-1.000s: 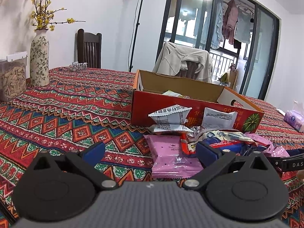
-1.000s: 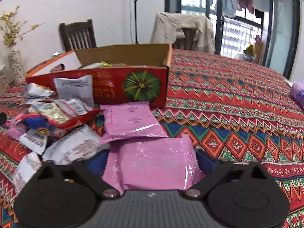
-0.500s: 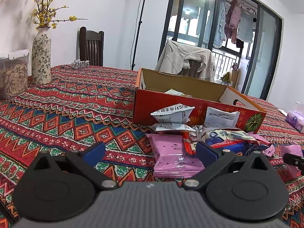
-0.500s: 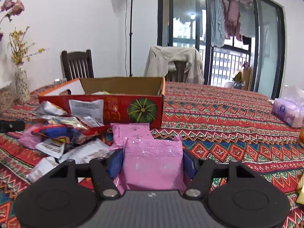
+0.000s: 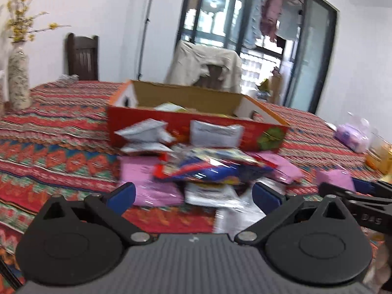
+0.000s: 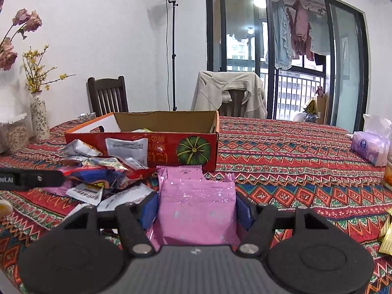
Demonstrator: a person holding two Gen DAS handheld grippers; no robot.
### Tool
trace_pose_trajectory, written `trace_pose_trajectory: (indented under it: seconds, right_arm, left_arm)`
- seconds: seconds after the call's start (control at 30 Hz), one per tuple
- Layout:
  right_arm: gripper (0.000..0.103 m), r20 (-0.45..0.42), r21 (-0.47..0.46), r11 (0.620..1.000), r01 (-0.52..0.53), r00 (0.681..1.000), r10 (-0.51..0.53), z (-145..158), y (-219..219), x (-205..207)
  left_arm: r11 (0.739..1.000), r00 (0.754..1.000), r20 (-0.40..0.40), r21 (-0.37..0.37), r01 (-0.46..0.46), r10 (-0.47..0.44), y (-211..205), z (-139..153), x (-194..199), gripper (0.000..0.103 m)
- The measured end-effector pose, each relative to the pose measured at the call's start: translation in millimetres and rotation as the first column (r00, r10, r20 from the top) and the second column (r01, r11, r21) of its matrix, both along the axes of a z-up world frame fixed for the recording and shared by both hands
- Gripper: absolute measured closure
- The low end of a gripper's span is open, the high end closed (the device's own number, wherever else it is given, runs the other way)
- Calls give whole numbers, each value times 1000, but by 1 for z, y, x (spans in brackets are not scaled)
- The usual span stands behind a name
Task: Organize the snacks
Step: 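Grasp a white printed sachet with the left gripper while the right gripper lifts the pink packet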
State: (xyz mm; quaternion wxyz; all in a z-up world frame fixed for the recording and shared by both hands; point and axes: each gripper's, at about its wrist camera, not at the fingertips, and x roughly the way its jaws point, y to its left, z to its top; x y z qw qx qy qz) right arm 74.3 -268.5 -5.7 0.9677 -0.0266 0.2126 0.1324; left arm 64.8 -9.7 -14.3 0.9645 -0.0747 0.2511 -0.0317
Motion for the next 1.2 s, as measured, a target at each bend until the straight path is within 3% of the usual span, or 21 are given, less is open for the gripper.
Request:
trace_pose_trajectory:
  seconds: [0.33,0.53,0.63,0.77,1.2]
  right_arm:
    - [38,-12,48,999,-10,1000,11,-7,-18,-9]
    - [38,-17,63,998,-15,1000,17,-10,-22,-10]
    - [38,-20,64,998,-21,1000,22,-11,-21,-10]
    - [38,-24,64,998,-25,999,27,-13,-20,-11]
    - [37,-27,43,998,-35,999,36,-13,-10,-17]
  left_arm:
    - [999,993,-110,-4,39,-39,-42,-15,10,0]
    - [1000,989,-150,19,-12,15,-50,-25,15,0]
    - [999,990,-134,34,-38,43,-50,-27,14,1]
    - [998,992,-115,49,-42,48,-49,-27,10,14]
    - [995,997,-76,102,-3,11,-51,-29,-5,44]
